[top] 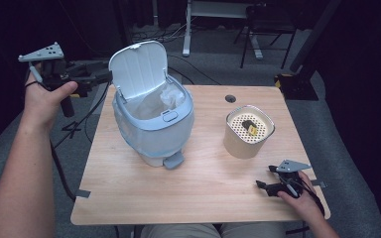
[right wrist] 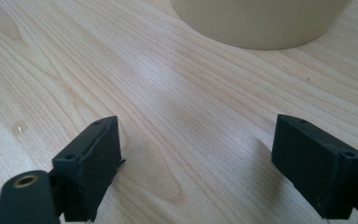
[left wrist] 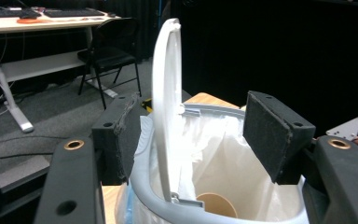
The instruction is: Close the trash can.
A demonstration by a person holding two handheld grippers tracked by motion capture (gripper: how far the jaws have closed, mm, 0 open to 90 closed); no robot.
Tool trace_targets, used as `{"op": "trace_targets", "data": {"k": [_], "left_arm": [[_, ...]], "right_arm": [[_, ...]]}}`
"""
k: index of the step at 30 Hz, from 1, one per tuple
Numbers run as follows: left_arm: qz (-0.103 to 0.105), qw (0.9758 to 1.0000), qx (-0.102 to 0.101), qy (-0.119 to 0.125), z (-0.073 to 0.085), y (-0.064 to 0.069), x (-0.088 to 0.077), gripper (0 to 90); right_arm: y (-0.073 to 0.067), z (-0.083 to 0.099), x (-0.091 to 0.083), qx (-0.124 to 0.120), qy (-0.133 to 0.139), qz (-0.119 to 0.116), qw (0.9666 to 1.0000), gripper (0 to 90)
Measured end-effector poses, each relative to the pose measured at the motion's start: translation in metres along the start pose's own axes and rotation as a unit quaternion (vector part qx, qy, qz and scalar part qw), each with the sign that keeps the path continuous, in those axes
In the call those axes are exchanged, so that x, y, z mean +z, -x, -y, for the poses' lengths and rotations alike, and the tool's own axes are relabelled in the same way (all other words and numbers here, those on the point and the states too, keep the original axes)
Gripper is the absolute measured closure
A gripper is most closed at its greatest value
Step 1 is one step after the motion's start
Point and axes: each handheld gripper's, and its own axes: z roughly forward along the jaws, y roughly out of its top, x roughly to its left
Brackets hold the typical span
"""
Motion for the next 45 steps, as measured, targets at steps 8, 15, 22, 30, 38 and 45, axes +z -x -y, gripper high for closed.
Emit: {"op": "trace_targets", "data": {"k": [8, 15, 22, 30, 38, 45], "left_arm": [[0.013, 0.9999, 0.004, 0.003, -0.002, 0.002, 0.011, 39.0], [0.037, 0.9991, 0.022, 0.002, -0.004, 0.018, 0.008, 41.9], [0.078, 0.9956, 0.049, -0.017, 0.002, 0.046, 0.014, 41.9], [0.114, 0.9921, 0.041, -0.030, 0.021, 0.059, 0.032, 44.0], [0.137, 0.9886, 0.026, -0.057, 0.035, 0.065, 0.055, 52.4], [0.132, 0.9883, 0.020, -0.074, 0.039, 0.068, 0.070, 61.9]], "right_arm": [[0.000, 0.000, 0.000, -0.001, 0.000, -0.001, 1.0000, 15.9], [0.000, 0.000, 0.000, -0.002, 0.000, -0.002, 1.0000, 15.9], [-0.001, 0.000, 0.000, -0.002, 0.000, -0.002, 1.0000, 15.9], [-0.001, 0.000, 0.000, -0.003, -0.001, -0.002, 1.0000, 15.9], [-0.001, 0.000, 0.000, -0.003, 0.000, -0.003, 1.0000, 15.9], [-0.001, 0.000, 0.000, -0.003, -0.001, -0.003, 1.0000, 16.0]]}}
